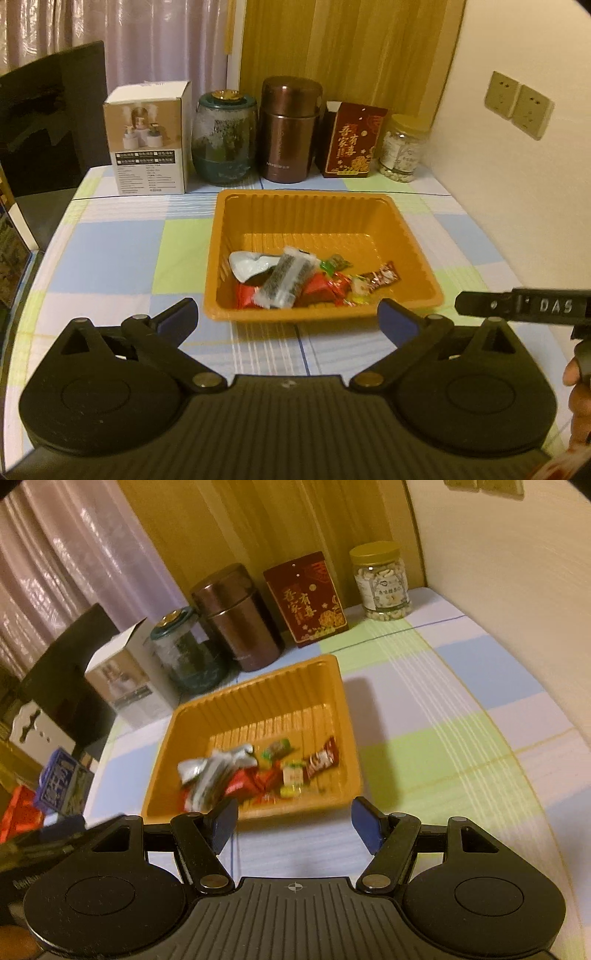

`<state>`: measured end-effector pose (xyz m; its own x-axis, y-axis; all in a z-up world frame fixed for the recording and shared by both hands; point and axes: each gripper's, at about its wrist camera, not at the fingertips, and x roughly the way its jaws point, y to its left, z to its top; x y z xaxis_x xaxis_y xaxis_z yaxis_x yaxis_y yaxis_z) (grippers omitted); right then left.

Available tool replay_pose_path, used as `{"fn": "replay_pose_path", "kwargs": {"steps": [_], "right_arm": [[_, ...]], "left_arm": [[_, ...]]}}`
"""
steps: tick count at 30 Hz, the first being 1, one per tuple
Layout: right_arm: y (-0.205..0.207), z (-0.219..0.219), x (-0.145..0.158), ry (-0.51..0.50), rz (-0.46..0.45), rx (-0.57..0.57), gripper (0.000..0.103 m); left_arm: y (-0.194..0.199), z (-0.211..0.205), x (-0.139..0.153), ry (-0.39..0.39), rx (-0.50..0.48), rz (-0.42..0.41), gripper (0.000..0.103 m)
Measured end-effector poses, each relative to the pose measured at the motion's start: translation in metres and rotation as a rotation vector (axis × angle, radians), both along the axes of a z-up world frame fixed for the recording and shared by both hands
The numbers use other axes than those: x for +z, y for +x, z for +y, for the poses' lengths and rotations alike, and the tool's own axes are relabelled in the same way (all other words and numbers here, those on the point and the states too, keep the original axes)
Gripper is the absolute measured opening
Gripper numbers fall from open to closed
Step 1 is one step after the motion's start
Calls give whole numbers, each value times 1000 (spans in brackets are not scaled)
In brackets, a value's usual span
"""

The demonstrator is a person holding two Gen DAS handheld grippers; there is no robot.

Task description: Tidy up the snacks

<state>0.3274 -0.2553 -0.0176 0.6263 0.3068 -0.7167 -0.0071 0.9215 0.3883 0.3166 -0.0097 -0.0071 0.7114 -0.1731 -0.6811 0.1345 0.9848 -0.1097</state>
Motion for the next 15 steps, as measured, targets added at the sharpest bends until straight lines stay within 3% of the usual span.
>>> {"fn": "replay_pose_path", "kwargs": {"steps": [15], "right_arm": [[-137,5,51,-56,-54,12,72]], "left_arm": [[-140,0,47,-6,79,-17,102]]}}
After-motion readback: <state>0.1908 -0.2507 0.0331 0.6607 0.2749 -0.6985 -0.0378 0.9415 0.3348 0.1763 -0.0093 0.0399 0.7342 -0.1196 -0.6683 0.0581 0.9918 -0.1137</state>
